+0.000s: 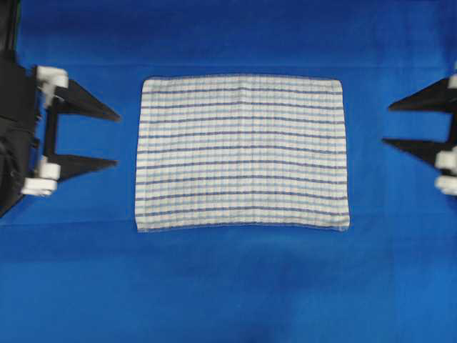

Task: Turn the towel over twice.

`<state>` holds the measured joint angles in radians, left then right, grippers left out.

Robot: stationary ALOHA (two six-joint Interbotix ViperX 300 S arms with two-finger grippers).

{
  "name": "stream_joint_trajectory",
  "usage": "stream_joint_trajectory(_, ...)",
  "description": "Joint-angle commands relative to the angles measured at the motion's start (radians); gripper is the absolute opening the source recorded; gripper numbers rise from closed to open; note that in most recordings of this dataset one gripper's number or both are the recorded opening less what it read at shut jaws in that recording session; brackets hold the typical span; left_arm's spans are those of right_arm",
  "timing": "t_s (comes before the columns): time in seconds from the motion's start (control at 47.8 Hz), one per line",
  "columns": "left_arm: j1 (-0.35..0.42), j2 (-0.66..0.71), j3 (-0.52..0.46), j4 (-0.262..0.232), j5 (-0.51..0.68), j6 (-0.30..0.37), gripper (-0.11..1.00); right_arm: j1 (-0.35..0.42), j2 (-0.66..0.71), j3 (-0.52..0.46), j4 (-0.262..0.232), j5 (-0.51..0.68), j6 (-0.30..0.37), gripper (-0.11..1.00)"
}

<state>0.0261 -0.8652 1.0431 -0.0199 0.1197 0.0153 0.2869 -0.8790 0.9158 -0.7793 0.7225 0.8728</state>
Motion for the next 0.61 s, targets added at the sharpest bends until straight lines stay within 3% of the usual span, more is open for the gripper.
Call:
stream_joint_trajectory(0.0, 0.028, -0.069, -0.008, 0.000, 0.025, 0.023, 0.79, 0.000, -0.049, -0.018, -0.009, 0.037, -0.029, 0.62)
stream_joint_trajectory(0.23, 0.101, -0.227, 0.028, 0.000, 0.110, 0.041, 0.78, 0.000, -0.189, 0.025, -0.021, 0.098, -0.046, 0.61)
stream_joint_trajectory(0.586, 0.143, -0.472, 0.210, 0.000, 0.112, 0.040, 0.78, -0.015, -0.377, 0.201, -0.069, 0.069, 0.008, 0.61)
